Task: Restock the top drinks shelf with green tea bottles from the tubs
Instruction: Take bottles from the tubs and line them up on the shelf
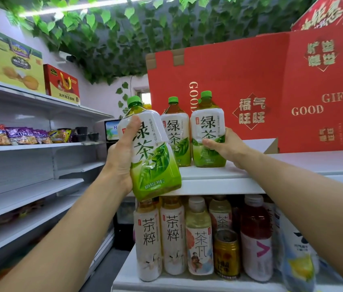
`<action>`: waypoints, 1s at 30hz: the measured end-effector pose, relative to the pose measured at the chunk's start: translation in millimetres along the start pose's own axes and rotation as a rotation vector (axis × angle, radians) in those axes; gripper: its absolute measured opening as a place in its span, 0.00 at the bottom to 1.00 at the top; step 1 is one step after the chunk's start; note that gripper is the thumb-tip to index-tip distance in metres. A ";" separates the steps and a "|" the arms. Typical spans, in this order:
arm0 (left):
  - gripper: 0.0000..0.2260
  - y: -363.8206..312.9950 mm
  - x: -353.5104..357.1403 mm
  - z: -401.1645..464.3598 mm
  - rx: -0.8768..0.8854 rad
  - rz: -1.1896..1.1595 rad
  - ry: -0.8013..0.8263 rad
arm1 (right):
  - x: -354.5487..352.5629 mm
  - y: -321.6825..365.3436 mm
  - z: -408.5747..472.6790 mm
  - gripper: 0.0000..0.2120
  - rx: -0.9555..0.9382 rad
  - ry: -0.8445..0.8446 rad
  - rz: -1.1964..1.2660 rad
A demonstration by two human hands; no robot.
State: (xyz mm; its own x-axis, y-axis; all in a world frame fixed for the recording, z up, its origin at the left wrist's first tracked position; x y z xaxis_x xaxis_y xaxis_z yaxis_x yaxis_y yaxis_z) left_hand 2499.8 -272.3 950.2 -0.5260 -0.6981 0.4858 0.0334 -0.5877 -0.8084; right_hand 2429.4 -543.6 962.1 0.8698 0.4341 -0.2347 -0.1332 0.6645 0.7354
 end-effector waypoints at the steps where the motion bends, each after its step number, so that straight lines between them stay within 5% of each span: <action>1: 0.28 -0.6 0.1 1.0 0.006 0.009 0.004 | 0.9 -2.1 1.0 0.28 0.003 -0.007 0.001; 8: 0.26 -19.3 16.4 15.4 0.126 0.035 -0.025 | 4.5 -13.9 4.8 0.45 -0.027 -0.056 -0.031; 14: 0.32 -15.2 35.8 40.3 0.451 0.167 -0.199 | 4.7 -9.5 -1.8 0.39 -0.017 -0.078 -0.071; 18: 0.25 7.2 33.5 61.2 0.445 0.200 -0.191 | 5.7 -12.9 1.2 0.38 -0.020 -0.090 -0.075; 21: 0.38 13.4 34.8 68.1 0.418 0.232 -0.158 | 5.9 -14.2 1.4 0.40 -0.023 -0.091 -0.077; 25: 0.46 19.2 32.3 64.3 0.379 0.432 -0.124 | 5.7 -15.6 0.7 0.44 -0.014 -0.084 -0.153; 30: 0.53 36.1 21.9 50.2 0.447 0.953 -0.240 | 4.6 -17.8 2.4 0.48 -0.010 -0.073 -0.161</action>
State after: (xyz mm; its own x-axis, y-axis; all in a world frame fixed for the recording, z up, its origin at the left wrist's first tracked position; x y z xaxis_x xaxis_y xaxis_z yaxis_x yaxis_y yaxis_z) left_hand 2532.1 -329.3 948.3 0.0595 -0.9804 -0.1877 0.6736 0.1782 -0.7172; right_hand 2436.9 -555.0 949.5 0.9122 0.2770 -0.3020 0.0058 0.7282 0.6854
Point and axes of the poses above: each hand's wrist, its own z-axis towards the middle knuckle, its own x-axis out of the palm, y = z × x, the point moved 3 cm from there along z, towards the middle knuckle, and after that the axes turned 10 degrees about -y, right-handed, at the moved point
